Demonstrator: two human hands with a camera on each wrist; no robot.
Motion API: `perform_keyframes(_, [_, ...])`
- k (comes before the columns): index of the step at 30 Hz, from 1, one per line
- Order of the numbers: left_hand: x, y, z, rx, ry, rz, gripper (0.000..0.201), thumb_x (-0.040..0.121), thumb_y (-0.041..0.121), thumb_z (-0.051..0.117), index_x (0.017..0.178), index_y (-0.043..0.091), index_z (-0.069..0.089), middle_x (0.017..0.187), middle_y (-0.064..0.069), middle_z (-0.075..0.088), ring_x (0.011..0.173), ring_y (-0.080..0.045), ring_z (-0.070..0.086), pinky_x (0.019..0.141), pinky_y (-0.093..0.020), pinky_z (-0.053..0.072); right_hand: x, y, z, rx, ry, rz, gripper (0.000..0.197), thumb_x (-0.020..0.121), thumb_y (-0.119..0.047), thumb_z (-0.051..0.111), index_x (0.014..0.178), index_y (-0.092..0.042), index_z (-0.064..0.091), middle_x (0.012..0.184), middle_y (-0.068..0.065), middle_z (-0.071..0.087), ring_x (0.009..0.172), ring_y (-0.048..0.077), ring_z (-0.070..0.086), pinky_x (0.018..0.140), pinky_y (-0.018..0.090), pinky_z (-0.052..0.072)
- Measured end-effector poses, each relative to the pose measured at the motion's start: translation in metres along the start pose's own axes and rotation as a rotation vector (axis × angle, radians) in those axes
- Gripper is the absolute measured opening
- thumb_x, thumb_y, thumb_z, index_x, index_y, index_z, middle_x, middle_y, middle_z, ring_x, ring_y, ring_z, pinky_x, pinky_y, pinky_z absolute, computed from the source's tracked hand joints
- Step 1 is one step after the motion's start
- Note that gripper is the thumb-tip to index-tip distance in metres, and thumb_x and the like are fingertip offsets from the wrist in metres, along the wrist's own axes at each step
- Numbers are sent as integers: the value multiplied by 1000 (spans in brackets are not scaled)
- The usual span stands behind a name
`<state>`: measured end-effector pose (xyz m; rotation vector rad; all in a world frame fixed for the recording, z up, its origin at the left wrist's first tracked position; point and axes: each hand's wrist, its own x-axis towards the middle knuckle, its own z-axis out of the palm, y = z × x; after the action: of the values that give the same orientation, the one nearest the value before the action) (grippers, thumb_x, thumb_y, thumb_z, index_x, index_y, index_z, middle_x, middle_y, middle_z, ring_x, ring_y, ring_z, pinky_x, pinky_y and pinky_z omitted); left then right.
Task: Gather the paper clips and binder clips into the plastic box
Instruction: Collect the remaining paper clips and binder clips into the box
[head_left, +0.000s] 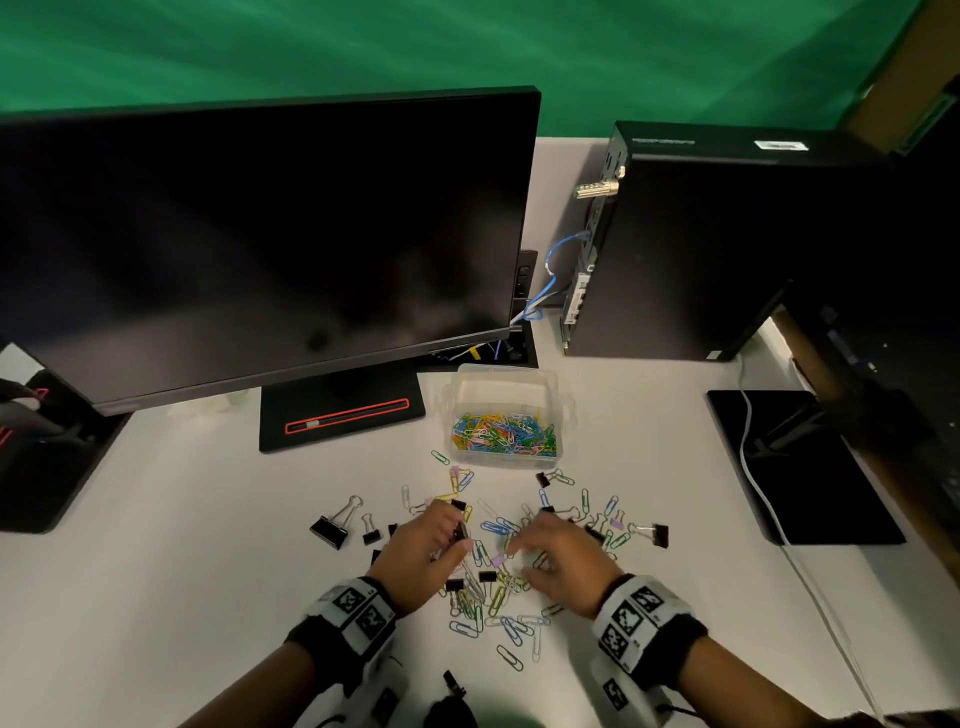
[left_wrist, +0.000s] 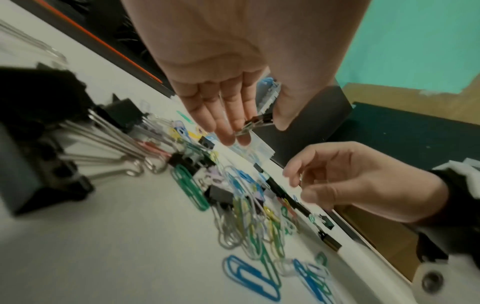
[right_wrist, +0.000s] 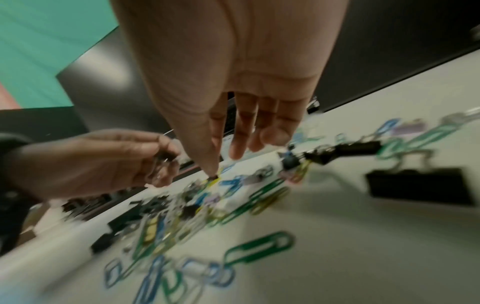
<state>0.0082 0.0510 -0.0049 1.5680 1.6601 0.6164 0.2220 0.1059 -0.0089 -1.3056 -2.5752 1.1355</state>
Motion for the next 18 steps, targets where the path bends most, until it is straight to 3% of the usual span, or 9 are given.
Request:
perform_keyframes(2, [-3,-2,-7,-31,55,-33,18,88,19,58,98,24,45,71,10,51,65,8,53,60,-5,41,6,-11,10,-13,-79,-43,30,82,-13,58,110,-25,62,101,1,54,94,16,53,81,23,40])
perform_keyframes(5, [-9,-11,-15,-19,83,-90,20,87,20,58,100,23,43,70,8,50,58,-3,51,60,-14,43,13,-22,17,-67,-134,-77,33,84,-12,56,114,-25,61,106,7,55,98,21,53,81,24,39])
perform_keyframes(7, [-14,-20,-18,41,88,-114,19,86,22,60,98,20,45,73,6,56,65,-12,54,64,-22,44,17,-25,20,-112,-146,-75,36,83,-10,54,116,-23,60,110,7,54,104,22,52,84,24,40])
perform_keyframes(13, [-26,-43,-20,412,74,-78,23,79,28,60,99,17,56,97,-2,58,90,-22,54,76,-28,42,21,-24,23,-155,-121,-60,31,81,-6,54,109,-17,62,111,7,58,106,24,53,83,25,39])
perform_keyframes(18, [-27,-46,-15,483,69,-33,33,66,22,70,97,16,61,95,-6,60,84,-28,60,72,-37,50,23,-22,22,-121,-106,-52,20,78,-9,58,96,-13,63,103,6,61,98,22,56,80,26,43])
